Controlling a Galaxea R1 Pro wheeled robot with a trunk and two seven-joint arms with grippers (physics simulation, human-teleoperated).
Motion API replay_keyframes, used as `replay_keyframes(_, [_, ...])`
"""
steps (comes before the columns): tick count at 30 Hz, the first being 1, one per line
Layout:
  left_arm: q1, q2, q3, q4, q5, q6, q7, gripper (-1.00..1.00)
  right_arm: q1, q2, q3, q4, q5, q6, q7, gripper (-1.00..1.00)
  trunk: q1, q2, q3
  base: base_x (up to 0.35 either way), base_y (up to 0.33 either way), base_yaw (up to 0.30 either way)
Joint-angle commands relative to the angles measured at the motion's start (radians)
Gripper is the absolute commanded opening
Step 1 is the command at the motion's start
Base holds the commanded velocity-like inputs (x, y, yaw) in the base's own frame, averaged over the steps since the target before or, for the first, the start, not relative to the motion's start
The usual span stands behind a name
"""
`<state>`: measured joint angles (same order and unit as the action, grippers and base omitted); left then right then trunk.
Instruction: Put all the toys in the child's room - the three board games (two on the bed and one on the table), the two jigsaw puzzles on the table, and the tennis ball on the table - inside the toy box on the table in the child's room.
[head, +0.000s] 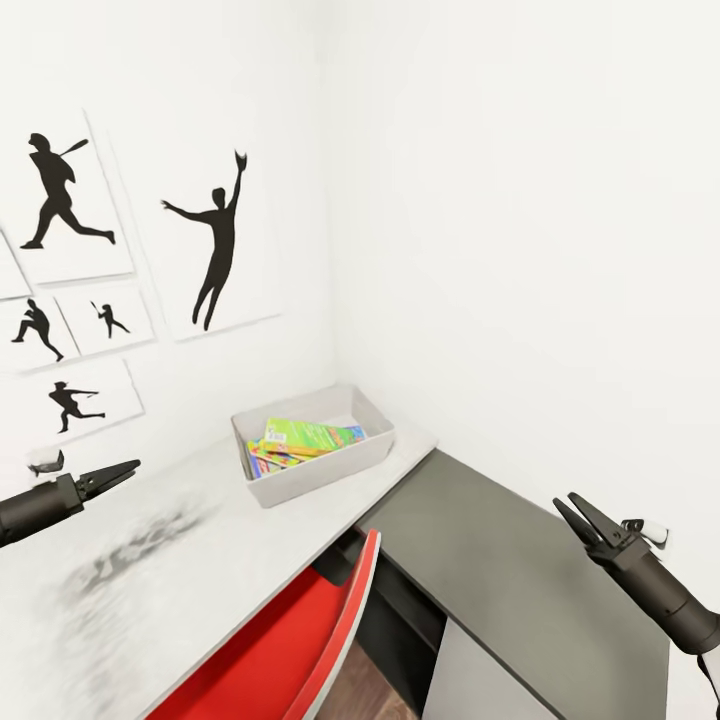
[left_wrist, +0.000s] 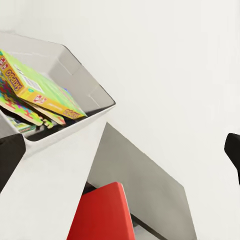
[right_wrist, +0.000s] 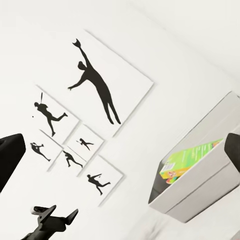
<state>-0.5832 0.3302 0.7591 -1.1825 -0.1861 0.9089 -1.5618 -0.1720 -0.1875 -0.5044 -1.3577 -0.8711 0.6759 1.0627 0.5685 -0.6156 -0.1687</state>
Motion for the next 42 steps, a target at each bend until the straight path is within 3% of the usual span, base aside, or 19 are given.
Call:
replay_keyframes(1, [-0.001, 0.000, 0.002, -0.001, -0.010, 0.010, -0.009, 1.00, -0.001, 0.000, 0.000, 0.000, -0.005, 0.007, 0.000, 1.00, 0.000, -0.001, 0.000, 0.000, 0.000, 0.000])
replay_keyframes(10, [-0.001, -0.001, 0.002, -0.002, -0.011, 0.011, -0.009, 1.00, -0.001, -0.001, 0.000, 0.000, -0.005, 0.007, 0.000, 1.00, 0.000, -0.001, 0.011, 0.000, 0.036, 0.000])
replay_keyframes(36, [-0.001, -0.005, 0.003, -0.002, -0.010, 0.004, -0.009, 1.00, -0.001, 0.001, 0.000, 0.000, -0.004, 0.004, -0.005, 1.00, 0.000, -0.001, 0.012, 0.033, 0.075, 0.000])
replay_keyframes(42, [-0.001, -0.005, 0.002, -0.002, -0.010, 0.004, -0.009, 1.00, -0.001, 0.002, 0.000, 0.000, -0.004, 0.002, -0.009, 1.00, 0.000, -0.001, 0.013, -0.176, 0.003, 0.000])
